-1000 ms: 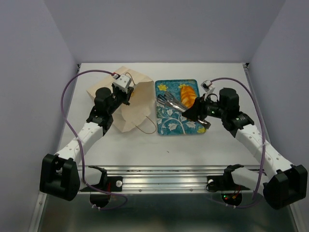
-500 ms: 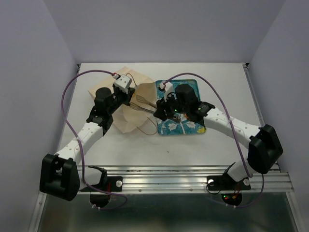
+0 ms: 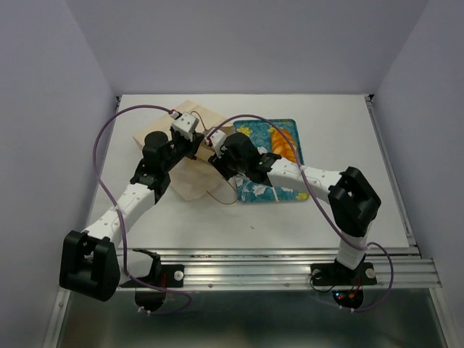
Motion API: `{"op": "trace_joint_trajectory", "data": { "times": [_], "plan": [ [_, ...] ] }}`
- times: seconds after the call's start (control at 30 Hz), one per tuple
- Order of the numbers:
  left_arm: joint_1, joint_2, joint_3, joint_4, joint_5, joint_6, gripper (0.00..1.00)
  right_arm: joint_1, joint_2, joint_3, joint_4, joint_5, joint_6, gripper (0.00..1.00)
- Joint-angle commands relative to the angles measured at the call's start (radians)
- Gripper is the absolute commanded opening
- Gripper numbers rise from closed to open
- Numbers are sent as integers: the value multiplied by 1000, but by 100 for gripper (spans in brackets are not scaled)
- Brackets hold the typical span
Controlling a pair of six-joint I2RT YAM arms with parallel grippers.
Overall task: Take the fake bread out of the paper bag
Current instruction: Take out the fake bread from the paper bag.
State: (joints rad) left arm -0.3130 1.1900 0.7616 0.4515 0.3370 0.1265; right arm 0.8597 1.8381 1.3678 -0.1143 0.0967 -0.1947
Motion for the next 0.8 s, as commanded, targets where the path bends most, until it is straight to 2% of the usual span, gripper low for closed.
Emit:
{"op": "trace_joint_trajectory", "data": {
  "times": [0.0,0.2,0.5,0.77],
  "plan": [
    [-8,-40,47,49,23,-5,0,19,15,48,140,87,-20,57],
    [-9,-33,51,47,33,-4,0,19,69,62,197,184,-3,60],
    [-9,-32,54,49,54,-8,0,19,121,54,303,163,28,61],
    [-12,-32,56,47,85,-11,0,19,162,85,312,190,35,63]
  ]
}}
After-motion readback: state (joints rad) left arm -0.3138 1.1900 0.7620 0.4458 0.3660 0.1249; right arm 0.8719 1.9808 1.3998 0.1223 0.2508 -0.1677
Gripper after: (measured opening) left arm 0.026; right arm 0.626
